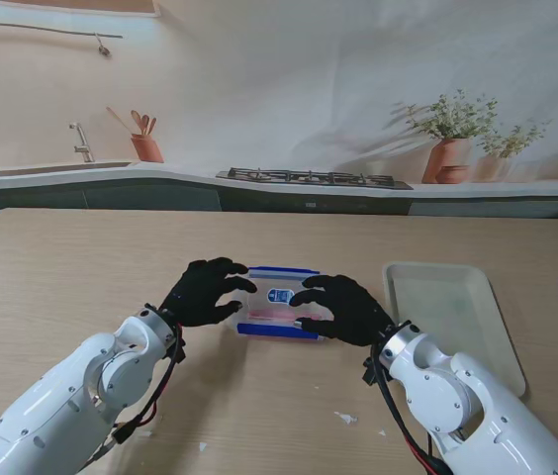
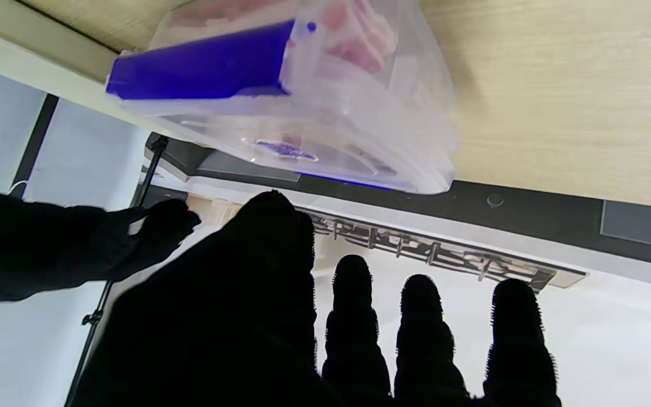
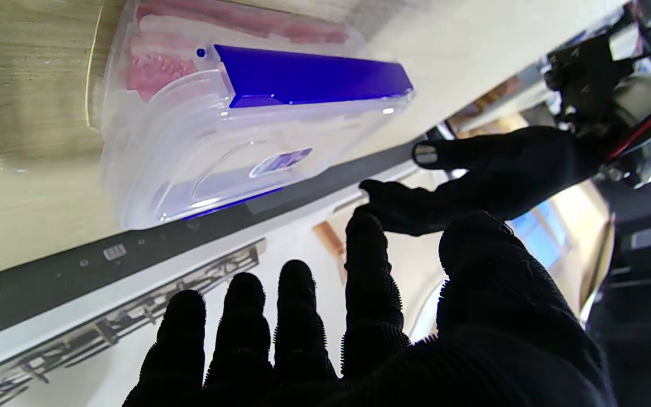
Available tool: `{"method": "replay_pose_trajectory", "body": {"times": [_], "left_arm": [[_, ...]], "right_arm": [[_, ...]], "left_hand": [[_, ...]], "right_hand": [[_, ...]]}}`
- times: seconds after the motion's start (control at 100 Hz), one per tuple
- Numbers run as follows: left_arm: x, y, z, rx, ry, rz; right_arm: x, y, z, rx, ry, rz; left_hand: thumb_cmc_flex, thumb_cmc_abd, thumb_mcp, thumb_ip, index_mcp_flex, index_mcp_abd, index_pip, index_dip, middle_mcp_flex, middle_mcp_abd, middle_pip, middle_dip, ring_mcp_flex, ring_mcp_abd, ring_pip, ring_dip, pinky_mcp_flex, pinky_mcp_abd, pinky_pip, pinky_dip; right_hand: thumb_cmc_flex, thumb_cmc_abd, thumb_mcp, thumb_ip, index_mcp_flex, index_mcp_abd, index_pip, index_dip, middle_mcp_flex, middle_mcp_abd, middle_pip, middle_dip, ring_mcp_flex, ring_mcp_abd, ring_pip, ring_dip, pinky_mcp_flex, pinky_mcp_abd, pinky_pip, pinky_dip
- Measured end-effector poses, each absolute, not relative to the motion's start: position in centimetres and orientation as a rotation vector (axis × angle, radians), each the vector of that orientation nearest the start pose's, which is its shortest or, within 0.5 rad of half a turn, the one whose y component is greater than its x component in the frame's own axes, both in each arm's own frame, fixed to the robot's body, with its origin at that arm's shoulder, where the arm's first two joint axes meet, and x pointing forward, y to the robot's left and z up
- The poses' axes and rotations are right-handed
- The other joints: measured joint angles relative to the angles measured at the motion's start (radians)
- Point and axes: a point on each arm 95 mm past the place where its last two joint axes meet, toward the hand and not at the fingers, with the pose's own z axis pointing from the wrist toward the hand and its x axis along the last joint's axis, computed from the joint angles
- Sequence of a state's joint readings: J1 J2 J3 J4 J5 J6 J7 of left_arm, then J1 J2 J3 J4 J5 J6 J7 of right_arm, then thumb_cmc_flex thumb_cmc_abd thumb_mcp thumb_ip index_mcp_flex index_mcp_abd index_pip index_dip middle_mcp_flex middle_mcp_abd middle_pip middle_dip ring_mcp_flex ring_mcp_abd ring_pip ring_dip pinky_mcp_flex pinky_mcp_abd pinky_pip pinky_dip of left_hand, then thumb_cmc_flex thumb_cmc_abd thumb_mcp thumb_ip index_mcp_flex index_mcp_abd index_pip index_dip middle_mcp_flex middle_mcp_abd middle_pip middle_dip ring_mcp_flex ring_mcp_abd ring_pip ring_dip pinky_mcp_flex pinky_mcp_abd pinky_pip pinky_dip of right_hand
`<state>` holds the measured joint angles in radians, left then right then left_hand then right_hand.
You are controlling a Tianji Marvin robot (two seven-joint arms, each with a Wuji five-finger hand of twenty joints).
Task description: Separate the bacon slices onto the tray
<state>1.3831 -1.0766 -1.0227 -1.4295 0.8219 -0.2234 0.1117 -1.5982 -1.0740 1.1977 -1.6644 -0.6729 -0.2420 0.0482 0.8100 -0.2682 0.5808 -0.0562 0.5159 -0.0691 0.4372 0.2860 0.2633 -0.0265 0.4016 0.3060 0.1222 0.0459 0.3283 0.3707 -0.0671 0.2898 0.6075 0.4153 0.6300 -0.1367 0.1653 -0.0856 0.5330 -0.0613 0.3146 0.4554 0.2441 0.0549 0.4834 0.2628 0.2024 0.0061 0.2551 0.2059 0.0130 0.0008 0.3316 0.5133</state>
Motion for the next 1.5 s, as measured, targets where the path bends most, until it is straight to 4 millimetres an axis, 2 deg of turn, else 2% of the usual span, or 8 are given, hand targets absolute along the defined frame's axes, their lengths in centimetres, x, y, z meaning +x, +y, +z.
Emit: {"method": "replay_pose_trajectory", "body": {"times": [0.18, 0.52, 0.6, 0.74, 0.88, 1.05, 1.5], "left_arm": [[42.5, -4.0, -34.3, -1.108, 1.669, -1.696], [42.7, -4.3, -35.0, -1.116, 1.711, -1.651], [42.8, -4.4, -34.9, -1.118, 1.712, -1.641], [42.9, -4.4, -35.0, -1.147, 1.702, -1.634], [43.1, -4.5, -35.0, -1.144, 1.708, -1.629], [43.1, -4.6, -34.9, -1.139, 1.718, -1.623], [43.2, -4.6, -34.9, -1.141, 1.731, -1.614]], "right_arm": [[37.9, 3.9, -31.4, 1.268, 1.649, 1.859], [38.4, 4.8, -32.5, 1.211, 1.804, 1.756], [38.5, 4.9, -32.7, 1.205, 1.824, 1.74], [38.6, 5.0, -33.2, 1.195, 1.845, 1.717], [38.8, 5.1, -33.4, 1.179, 1.857, 1.684], [39.0, 5.0, -33.6, 1.183, 1.851, 1.675], [39.3, 5.6, -33.3, 1.171, 1.877, 1.662]], "left_hand": [[0.051, 0.0, 0.014, 0.0, 0.005, -0.011, 0.011, 0.01, 0.01, -0.003, 0.011, 0.001, 0.0, -0.003, 0.026, 0.0, 0.0, -0.008, 0.039, -0.024], [0.059, 0.021, 0.011, 0.0, 0.019, -0.017, 0.012, 0.011, 0.01, -0.004, 0.012, 0.001, 0.0, -0.012, 0.035, -0.001, 0.0, -0.02, 0.04, -0.057], [0.058, 0.029, -0.001, 0.0, 0.018, -0.035, 0.012, 0.011, 0.01, -0.004, 0.012, 0.001, 0.0, -0.012, 0.035, -0.001, 0.0, -0.023, 0.04, -0.058], [0.058, 0.033, -0.006, 0.0, 0.017, -0.05, 0.012, 0.012, 0.01, -0.004, 0.012, 0.001, 0.0, -0.012, 0.035, -0.002, 0.0, -0.023, 0.04, -0.068], [0.058, 0.035, -0.005, 0.0, 0.016, -0.051, 0.012, 0.018, 0.009, -0.004, 0.012, 0.001, 0.0, -0.012, 0.035, -0.002, 0.0, -0.023, 0.04, -0.07], [0.058, 0.036, -0.004, 0.0, 0.006, -0.051, 0.012, 0.024, 0.009, -0.004, 0.012, 0.001, 0.0, -0.012, 0.035, -0.002, 0.0, -0.023, 0.04, -0.07], [0.058, 0.045, -0.004, 0.0, -0.009, -0.051, 0.01, 0.024, 0.009, -0.004, 0.012, 0.001, 0.0, -0.012, 0.035, -0.002, 0.0, -0.023, 0.04, -0.07]], "right_hand": [[0.0, 0.0, -0.011, 0.0, 0.016, 0.012, 0.0, 0.0, 0.0, -0.011, 0.0, 0.0, 0.0, -0.011, 0.0, 0.0, -0.02, -0.001, -0.006, 0.0], [0.032, 0.0, -0.022, 0.0, 0.039, 0.013, 0.017, 0.002, 0.0, -0.012, 0.001, 0.0, 0.0, -0.013, 0.0, 0.0, -0.023, -0.013, -0.014, 0.0], [0.032, 0.0, -0.023, 0.0, 0.039, 0.013, 0.017, 0.002, -0.004, -0.012, 0.001, 0.0, 0.0, -0.015, 0.0, 0.0, -0.024, -0.013, -0.015, 0.0], [0.033, 0.001, -0.035, 0.0, 0.038, 0.018, 0.018, 0.002, -0.021, -0.019, 0.001, 0.0, -0.022, -0.022, 0.0, 0.0, -0.025, -0.013, -0.015, 0.0], [0.034, 0.003, -0.036, 0.0, -0.009, 0.01, -0.005, 0.016, -0.024, -0.023, 0.002, 0.0, -0.024, -0.022, 0.0, 0.0, -0.025, -0.013, -0.015, 0.005], [0.037, 0.013, -0.046, 0.0, -0.037, 0.011, -0.034, 0.0, -0.033, -0.024, 0.002, 0.0, -0.025, -0.022, 0.001, 0.0, -0.025, -0.013, -0.016, 0.013], [0.046, 0.013, -0.066, 0.0, -0.021, 0.013, -0.049, -0.002, -0.033, -0.024, 0.002, -0.006, -0.036, -0.022, 0.003, 0.0, -0.026, -0.013, -0.016, 0.02]]}}
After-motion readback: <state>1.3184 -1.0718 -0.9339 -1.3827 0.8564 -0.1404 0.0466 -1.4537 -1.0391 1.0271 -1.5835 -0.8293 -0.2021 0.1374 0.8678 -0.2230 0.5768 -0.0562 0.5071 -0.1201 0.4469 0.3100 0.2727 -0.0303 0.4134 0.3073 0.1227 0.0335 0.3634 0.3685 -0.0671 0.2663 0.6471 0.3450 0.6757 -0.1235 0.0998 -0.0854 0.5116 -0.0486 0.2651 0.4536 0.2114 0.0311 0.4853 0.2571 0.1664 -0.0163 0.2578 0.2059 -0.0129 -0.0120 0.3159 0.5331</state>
